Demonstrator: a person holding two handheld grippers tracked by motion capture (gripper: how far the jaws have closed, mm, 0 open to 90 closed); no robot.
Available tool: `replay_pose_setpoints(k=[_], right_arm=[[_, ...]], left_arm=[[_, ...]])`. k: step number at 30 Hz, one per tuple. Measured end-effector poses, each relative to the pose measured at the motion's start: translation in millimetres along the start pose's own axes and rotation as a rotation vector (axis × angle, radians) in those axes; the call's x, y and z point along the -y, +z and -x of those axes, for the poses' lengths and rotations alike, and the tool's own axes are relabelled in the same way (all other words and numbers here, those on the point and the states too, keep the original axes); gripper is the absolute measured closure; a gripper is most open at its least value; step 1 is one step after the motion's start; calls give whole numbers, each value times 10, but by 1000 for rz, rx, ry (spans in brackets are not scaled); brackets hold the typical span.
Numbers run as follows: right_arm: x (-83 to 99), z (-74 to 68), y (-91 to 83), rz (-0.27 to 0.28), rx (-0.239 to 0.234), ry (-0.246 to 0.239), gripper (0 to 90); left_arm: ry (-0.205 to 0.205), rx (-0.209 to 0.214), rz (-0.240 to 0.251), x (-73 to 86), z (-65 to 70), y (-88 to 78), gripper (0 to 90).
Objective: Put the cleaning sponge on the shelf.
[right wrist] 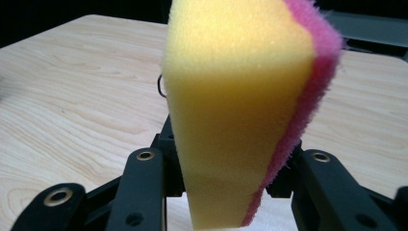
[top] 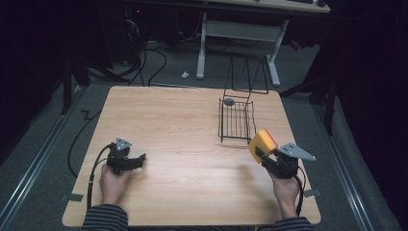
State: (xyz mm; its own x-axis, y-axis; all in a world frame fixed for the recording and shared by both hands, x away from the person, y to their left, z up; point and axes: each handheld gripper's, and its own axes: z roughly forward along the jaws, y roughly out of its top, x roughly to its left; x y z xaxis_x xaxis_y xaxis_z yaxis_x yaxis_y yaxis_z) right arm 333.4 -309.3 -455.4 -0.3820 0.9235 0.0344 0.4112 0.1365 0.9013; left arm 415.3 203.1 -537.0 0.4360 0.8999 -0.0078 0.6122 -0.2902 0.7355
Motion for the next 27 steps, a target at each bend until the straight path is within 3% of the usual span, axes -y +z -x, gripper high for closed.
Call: replay_pose_setpoints(k=[14,27], right_arm=[[-258,15,204,23,-28,0,608],[-393,30,429,34,0,13,610]], left_arm=[[2,1,-2,0,-2,-1,221],[2,3,-1,0,-2,-1,221]])
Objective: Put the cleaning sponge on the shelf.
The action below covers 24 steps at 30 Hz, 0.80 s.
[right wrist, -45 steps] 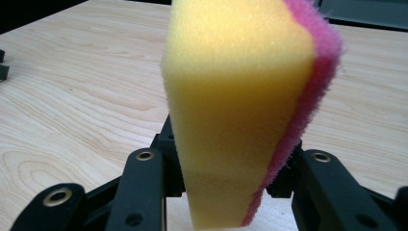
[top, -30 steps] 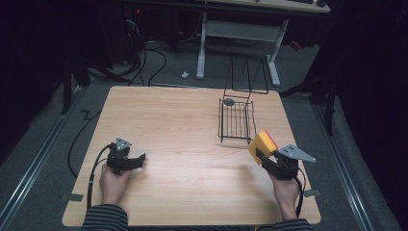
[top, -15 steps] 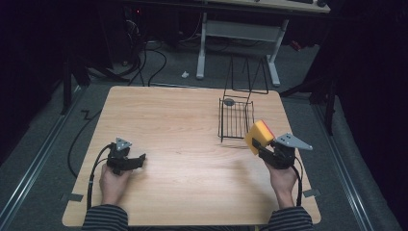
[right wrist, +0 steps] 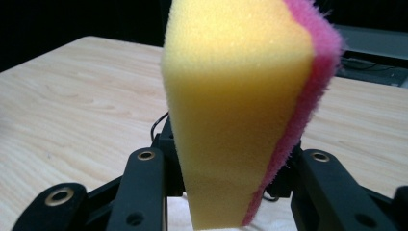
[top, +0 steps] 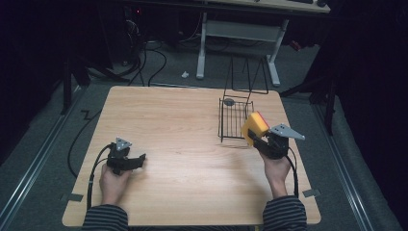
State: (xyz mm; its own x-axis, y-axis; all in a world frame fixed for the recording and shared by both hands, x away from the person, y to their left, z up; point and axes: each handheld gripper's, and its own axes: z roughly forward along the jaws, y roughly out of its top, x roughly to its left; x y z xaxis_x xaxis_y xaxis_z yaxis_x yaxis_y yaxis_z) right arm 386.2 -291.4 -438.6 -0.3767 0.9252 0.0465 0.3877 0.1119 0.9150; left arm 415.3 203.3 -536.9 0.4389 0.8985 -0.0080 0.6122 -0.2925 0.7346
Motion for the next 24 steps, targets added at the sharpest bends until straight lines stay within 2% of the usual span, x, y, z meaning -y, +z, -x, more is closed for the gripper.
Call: replay_pose_setpoints(k=[4,9,12,19,22,24], right_arm=[[-46,18,51,6,-4,21,610],[-104,12,157,-28,19,-4,609],[-127,9,204,-19,15,0,609],[-168,35,359,-53,-1,7,609],[-177,48,415,-31,6,5,609],[-190,53,461,-50,6,8,609]], left_arm=[[0,0,0,0,0,0,221],[0,1,0,0,0,0,221],[-1,1,1,0,1,1,221],[1,2,0,0,-1,-1,222],[1,2,0,1,-1,0,221],[2,3,0,1,0,-1,222]])
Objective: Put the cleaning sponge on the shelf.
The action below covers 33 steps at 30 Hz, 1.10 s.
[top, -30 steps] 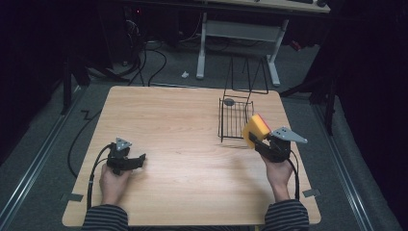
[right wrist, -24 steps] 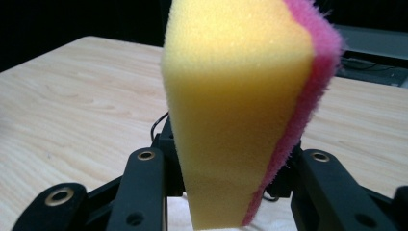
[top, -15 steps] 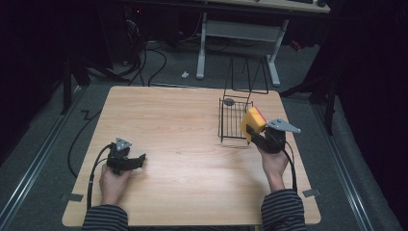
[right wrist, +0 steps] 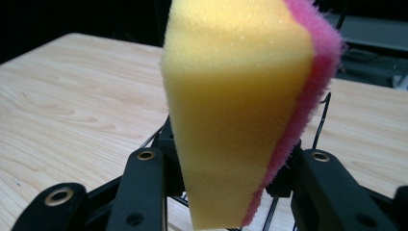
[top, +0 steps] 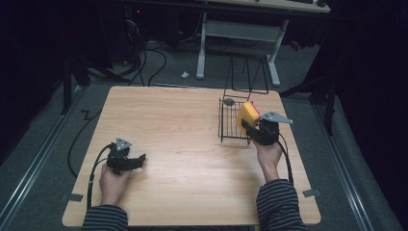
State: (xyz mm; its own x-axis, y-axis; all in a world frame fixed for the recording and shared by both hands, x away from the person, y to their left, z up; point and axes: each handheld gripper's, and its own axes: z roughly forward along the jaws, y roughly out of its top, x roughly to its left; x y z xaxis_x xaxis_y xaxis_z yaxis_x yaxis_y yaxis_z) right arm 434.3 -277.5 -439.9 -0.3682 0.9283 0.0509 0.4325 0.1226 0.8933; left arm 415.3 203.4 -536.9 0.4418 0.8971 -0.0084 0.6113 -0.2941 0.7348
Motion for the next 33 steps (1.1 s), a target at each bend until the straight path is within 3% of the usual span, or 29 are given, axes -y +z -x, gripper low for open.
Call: replay_pose_setpoints(k=[5,8,12,16,26,33], right_arm=[[-36,19,135,-9,2,-7,610],[-42,43,216,-37,3,19,609],[-57,47,310,-51,16,-2,608],[-65,74,386,-21,18,3,608],[-132,49,703,-90,38,-20,607],[-113,80,868,-120,57,10,607]], left_arm=[[0,0,0,0,0,0,221],[0,0,0,0,0,0,221],[0,0,0,0,0,0,222],[0,0,0,0,0,0,222],[0,0,0,0,0,0,222],[1,1,0,0,0,0,222]])
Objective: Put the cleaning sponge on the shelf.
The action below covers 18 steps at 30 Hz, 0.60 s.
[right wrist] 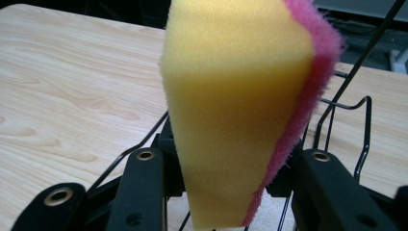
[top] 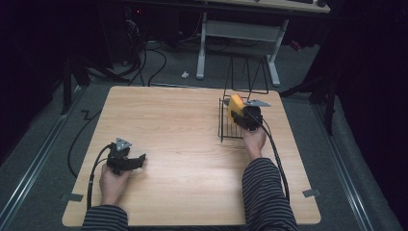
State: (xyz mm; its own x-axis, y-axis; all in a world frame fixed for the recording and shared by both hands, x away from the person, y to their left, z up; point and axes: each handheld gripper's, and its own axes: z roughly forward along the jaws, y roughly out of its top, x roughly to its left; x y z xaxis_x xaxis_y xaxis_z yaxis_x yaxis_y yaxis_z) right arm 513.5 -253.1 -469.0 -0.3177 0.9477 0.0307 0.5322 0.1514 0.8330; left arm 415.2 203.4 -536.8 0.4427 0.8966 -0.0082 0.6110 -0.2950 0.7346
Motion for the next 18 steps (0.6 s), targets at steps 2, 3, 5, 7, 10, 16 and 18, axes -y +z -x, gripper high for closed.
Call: replay_pose_setpoints(k=[2,3,5,7,10,16,18], right_arm=[[7,3,43,-15,6,-2,607],[10,1,53,-20,8,-1,606],[17,-5,70,-21,5,1,606],[21,-10,78,-21,2,4,605],[39,-11,97,-26,-1,-4,603],[41,-5,92,-30,-2,-4,602],[46,-12,82,-35,2,-9,602]], left_arm=[[0,0,0,0,0,0,222],[0,0,0,0,0,0,222],[0,0,0,0,0,0,222],[-2,0,2,0,2,1,222],[0,0,0,0,0,0,222],[0,0,0,0,0,0,222],[-2,0,2,0,2,1,222]])
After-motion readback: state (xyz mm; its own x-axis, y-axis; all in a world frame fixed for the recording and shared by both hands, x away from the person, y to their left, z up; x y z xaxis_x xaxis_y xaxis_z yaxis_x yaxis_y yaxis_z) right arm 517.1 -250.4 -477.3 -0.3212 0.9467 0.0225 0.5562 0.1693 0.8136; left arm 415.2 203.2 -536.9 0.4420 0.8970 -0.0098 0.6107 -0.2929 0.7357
